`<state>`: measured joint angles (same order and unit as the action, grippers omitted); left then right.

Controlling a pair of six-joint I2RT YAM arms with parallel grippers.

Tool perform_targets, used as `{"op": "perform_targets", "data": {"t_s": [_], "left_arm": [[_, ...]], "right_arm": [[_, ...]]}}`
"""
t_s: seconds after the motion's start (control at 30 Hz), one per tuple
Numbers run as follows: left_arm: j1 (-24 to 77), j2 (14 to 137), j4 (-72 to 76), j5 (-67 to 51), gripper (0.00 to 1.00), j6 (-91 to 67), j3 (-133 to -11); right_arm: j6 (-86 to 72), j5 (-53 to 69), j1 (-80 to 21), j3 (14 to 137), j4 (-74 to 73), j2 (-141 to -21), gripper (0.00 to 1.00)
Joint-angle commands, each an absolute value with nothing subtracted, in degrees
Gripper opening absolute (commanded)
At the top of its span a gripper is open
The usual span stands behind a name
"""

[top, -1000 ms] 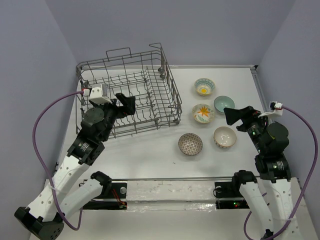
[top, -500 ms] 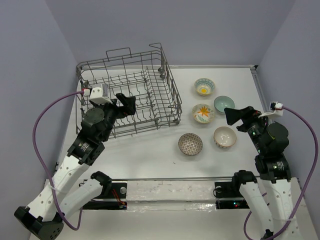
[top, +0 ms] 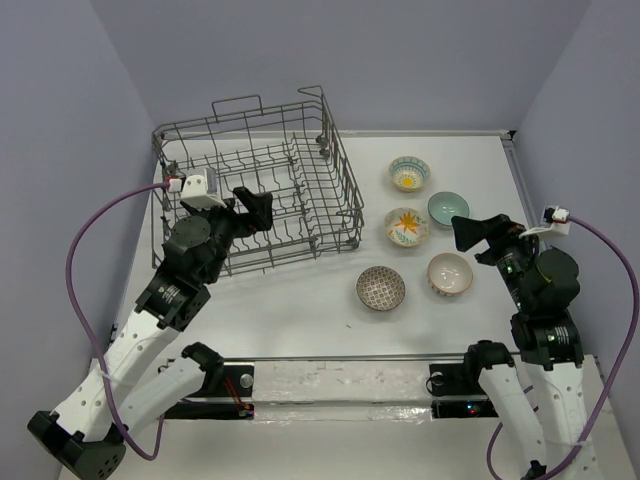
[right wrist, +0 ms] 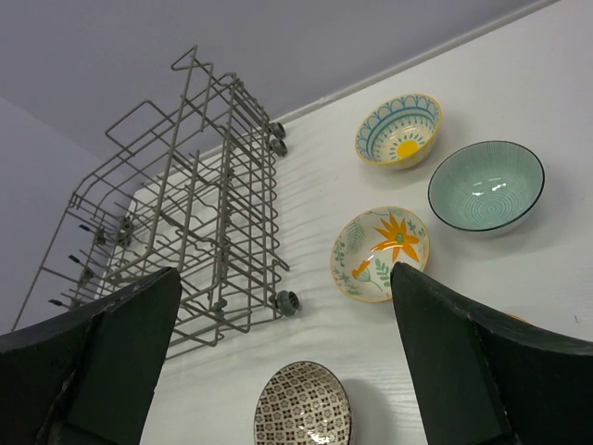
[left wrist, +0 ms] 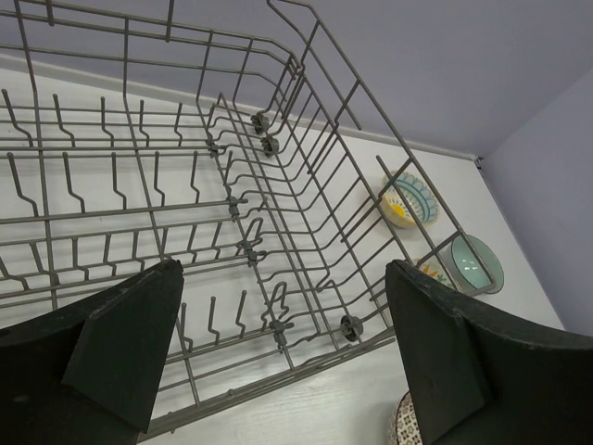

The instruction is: Load the bowls into the dish rack

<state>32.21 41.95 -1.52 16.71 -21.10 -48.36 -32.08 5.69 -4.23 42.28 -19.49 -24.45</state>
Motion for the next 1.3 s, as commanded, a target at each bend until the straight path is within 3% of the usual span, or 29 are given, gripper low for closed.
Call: {"op": "perform_targets", "data": {"t_s": [0.0,1.27], "left_arm": [[32.6,42.2,1.1,17.9,0.99,-20.9,-49.7],[33.3,42.5,0.4,18.6,0.99,-20.6,-50.1]], "right_arm": [[-30.8,4.0,-4.7,42.5,-18.9,-24.9,1.00],[-32.8,-8.1,-4.7,39.6,-22.8,-29.4,1.00]]}}
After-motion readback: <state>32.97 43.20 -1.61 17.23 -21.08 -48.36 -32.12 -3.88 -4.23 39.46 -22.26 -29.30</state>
